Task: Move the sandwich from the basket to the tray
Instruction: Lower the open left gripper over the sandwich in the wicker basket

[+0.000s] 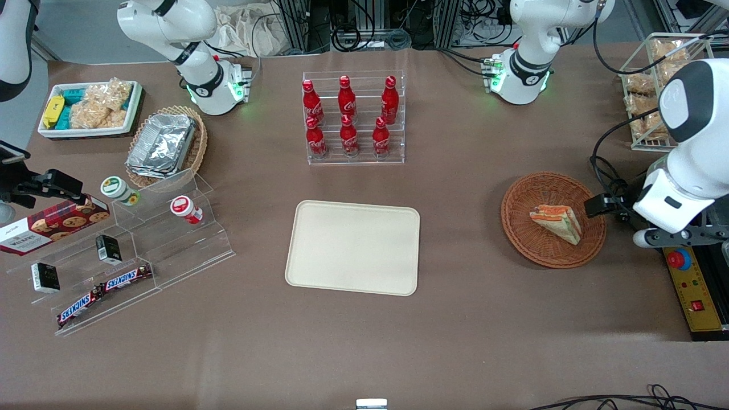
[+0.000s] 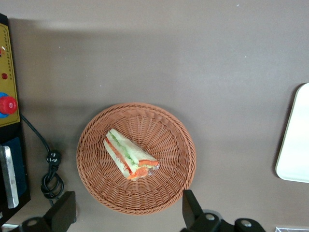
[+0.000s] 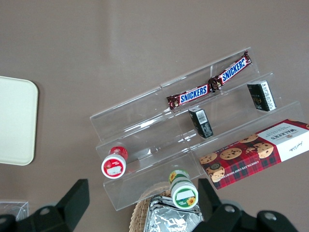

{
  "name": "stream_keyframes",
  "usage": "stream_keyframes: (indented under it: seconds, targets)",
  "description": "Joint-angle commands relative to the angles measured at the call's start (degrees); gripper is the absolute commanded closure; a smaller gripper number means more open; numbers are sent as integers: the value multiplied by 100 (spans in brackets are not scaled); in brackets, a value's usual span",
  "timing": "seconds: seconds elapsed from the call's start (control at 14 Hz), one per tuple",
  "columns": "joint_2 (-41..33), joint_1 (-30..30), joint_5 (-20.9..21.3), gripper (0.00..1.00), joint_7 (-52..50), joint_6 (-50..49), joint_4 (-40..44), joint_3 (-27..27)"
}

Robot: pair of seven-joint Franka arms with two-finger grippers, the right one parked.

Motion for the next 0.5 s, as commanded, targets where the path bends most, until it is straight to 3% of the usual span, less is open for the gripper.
stream_keyframes:
  seconds: [0.0, 0.21, 0.43]
  targets:
    - [128, -5, 18, 1, -120, -182, 234, -22]
    - [154, -14, 36, 1, -654, -243, 243, -22]
    - [110, -23, -16, 1, -1996, -332, -160, -31]
